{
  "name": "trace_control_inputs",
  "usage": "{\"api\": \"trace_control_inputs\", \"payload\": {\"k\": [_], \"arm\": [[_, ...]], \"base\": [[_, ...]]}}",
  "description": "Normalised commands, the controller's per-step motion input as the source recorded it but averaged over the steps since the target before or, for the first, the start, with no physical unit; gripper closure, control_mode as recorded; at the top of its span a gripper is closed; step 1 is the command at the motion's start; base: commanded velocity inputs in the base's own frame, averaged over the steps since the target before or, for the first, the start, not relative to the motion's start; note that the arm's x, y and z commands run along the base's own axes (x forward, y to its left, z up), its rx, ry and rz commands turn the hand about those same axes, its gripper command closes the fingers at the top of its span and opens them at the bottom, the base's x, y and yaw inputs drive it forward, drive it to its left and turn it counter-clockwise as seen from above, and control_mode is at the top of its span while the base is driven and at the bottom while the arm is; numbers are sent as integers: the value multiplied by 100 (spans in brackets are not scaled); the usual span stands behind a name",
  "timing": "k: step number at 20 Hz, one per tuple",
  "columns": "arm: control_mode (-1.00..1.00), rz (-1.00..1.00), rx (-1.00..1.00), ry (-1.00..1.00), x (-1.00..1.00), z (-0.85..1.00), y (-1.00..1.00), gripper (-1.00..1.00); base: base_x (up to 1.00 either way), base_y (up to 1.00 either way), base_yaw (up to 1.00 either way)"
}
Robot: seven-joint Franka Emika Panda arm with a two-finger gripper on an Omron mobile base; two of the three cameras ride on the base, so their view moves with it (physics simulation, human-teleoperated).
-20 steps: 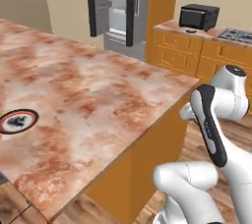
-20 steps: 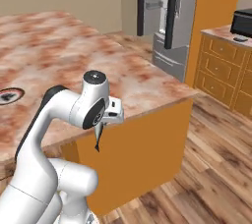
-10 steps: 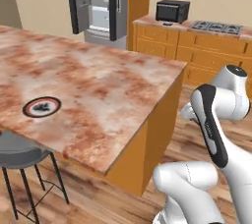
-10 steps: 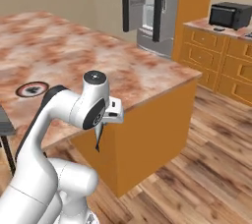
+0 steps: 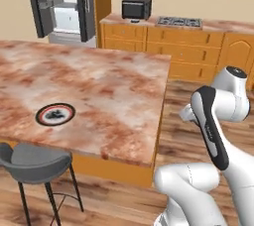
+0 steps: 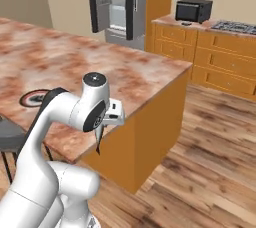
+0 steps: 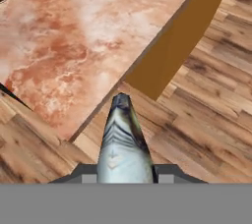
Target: Take the fish from the fridge and place it on the digital scale on the counter by the fridge. Wait a few seconds for a reading, then move it to the plate on the dining counter.
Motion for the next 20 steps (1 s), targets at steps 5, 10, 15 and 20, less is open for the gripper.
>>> {"api": "trace_control_inputs", "payload": {"k": [5, 10, 15, 20], "arm": [[100, 0, 0, 0, 0, 0, 0, 100], [100, 0, 0, 0, 0, 0, 0, 100], [100, 0, 0, 0, 0, 0, 0, 100], [100, 0, 0, 0, 0, 0, 0, 100]], "base": [[-55, 100, -43], [-13, 100, -33], [17, 100, -23], [2, 100, -24]]}}
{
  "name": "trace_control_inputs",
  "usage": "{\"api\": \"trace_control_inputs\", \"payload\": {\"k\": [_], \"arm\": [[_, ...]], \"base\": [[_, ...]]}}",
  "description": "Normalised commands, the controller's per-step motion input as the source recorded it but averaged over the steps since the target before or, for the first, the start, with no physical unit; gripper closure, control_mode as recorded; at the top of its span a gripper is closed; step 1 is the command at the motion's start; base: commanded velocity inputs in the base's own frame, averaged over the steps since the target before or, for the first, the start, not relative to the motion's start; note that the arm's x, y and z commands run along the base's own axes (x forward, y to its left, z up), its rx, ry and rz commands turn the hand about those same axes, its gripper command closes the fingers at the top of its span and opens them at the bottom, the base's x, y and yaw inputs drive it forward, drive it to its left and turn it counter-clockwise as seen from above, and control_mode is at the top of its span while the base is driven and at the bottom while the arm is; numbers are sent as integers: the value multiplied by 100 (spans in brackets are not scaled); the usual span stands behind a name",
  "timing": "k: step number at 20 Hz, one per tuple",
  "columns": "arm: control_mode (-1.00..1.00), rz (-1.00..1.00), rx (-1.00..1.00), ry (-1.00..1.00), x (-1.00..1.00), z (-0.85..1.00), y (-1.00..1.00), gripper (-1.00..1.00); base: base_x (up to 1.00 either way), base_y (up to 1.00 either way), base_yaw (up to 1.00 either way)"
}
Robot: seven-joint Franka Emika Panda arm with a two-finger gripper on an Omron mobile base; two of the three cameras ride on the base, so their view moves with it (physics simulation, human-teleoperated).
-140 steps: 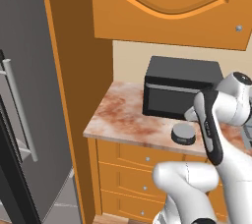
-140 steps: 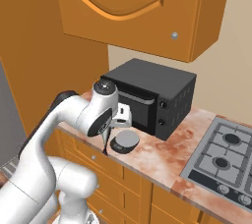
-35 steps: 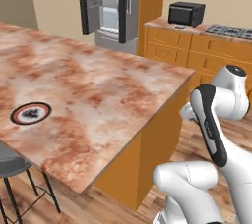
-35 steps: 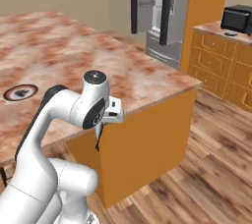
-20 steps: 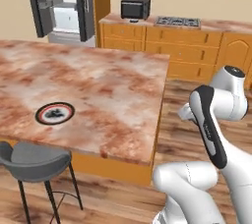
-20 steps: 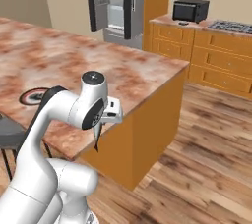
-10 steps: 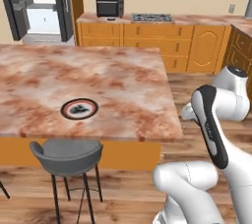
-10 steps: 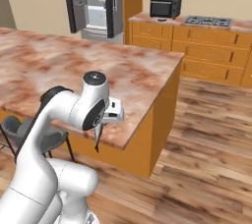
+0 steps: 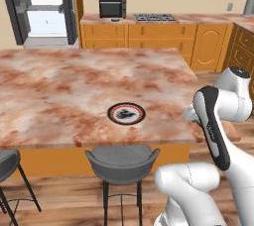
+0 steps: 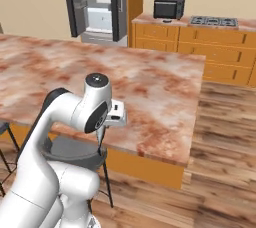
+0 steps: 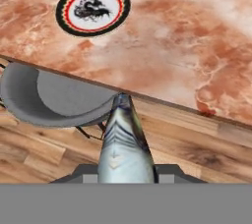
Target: Take the fish from the fridge and place it on the digital scale on the counter by the fridge. Wait a few seconds for a reading, then move it to the plate on the dining counter.
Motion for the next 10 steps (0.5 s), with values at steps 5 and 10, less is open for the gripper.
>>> {"api": "trace_control_inputs", "payload": {"k": [5, 10], "arm": [[-100, -9, -7, 3, 10, -1, 40, 100], [-100, -18, -11, 6, 83, 0, 54, 100]], "base": [[7, 60, -15], [0, 0, 0]]}}
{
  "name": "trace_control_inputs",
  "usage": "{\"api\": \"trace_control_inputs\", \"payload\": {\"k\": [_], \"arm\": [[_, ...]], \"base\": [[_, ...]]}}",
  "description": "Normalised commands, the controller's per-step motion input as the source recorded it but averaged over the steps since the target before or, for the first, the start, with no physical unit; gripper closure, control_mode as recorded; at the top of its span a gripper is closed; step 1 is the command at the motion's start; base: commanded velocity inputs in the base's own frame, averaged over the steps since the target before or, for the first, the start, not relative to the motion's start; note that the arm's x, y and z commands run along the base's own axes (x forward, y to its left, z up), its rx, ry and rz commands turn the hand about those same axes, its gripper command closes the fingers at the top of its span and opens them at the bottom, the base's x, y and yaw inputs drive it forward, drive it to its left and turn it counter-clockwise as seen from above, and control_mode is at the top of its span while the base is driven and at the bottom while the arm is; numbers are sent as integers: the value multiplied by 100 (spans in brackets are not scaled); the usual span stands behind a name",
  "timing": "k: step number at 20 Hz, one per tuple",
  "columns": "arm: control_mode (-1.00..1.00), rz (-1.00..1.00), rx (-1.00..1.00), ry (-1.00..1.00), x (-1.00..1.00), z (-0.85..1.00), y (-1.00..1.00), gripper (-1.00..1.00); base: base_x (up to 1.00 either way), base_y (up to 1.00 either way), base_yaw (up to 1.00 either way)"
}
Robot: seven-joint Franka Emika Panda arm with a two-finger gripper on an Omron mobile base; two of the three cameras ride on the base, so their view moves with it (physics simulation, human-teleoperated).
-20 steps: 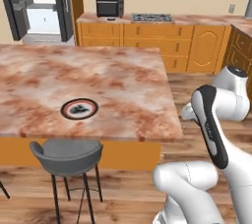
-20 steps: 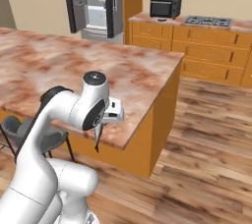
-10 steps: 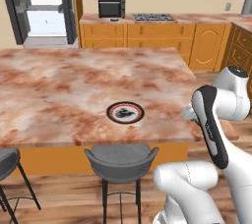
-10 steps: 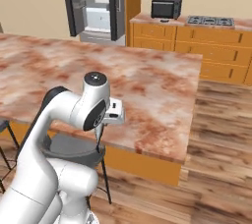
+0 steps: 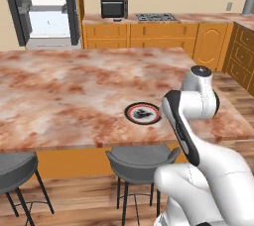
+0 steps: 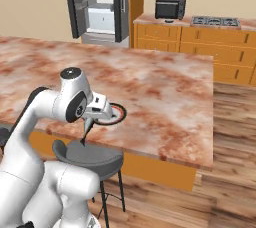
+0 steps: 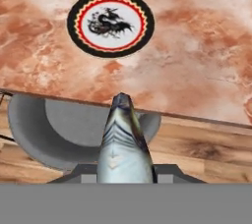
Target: Take the fish from the fridge and place it on the digital scale on the counter by the fridge. Wait a few seconds for a reading, then move it to the plate on the dining counter.
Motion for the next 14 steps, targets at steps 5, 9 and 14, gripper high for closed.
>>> {"api": "trace_control_inputs", "payload": {"k": [5, 9, 14], "arm": [[-100, -11, -5, 7, 100, -1, 2, 100], [-100, -9, -3, 10, 100, -28, 0, 100], [-100, -1, 0, 16, 100, -44, 1, 100]], "base": [[0, 0, 0], [0, 0, 0], [0, 0, 0]]}}
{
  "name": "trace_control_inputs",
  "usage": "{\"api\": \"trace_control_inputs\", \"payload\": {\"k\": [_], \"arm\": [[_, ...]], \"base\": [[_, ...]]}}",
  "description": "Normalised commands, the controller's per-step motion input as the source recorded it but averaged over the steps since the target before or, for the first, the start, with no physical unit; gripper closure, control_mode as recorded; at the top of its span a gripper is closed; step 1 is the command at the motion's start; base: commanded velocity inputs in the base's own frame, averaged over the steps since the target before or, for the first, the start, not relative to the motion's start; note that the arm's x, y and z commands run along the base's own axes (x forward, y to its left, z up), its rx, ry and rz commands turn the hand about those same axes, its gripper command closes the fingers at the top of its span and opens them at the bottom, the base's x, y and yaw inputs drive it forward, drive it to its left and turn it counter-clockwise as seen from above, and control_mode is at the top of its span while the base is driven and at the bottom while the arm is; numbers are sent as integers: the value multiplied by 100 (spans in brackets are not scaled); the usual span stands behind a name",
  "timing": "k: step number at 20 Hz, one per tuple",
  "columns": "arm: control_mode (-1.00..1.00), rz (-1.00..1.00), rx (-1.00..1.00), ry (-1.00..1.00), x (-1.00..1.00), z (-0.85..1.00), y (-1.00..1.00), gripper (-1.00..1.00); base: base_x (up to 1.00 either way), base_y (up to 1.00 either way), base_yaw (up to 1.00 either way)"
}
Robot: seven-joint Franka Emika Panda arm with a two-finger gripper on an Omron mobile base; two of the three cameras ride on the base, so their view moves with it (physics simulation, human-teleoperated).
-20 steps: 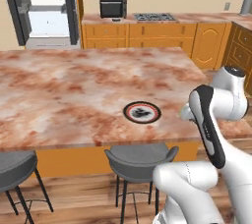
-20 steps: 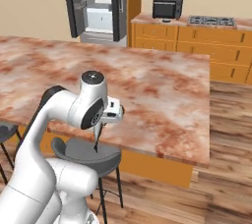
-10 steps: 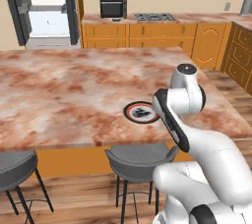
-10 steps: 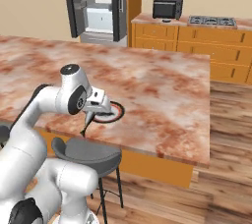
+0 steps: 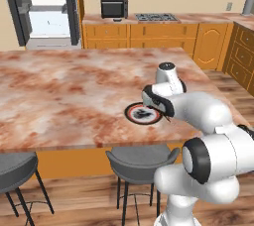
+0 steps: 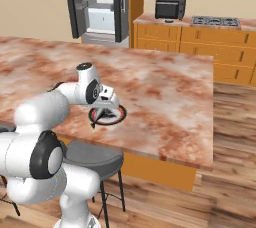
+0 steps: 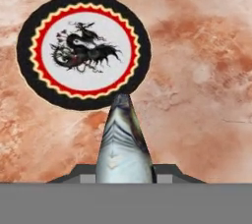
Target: Take the fish from the fridge and place it on the digital scale on the counter by the fridge. Wait a few seconds for a reading, then move it to the plate on the dining counter.
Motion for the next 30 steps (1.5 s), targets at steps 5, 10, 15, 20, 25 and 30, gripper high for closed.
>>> {"api": "trace_control_inputs", "payload": {"k": [5, 10, 15, 20, 25, 30], "arm": [[-100, 0, 0, 13, 93, -66, 19, 100], [-100, 0, 0, 10, 88, -48, 22, 100], [-100, 4, 0, 2, 33, -42, 10, 100], [-100, 5, 0, 0, 12, -47, 6, 100], [-100, 1, 0, -5, 45, -26, 0, -100], [-100, 0, 0, -8, 45, -2, 0, -100]], "base": [[0, 0, 0], [0, 0, 0], [0, 0, 0], [0, 0, 0], [0, 0, 0], [0, 0, 0]]}}
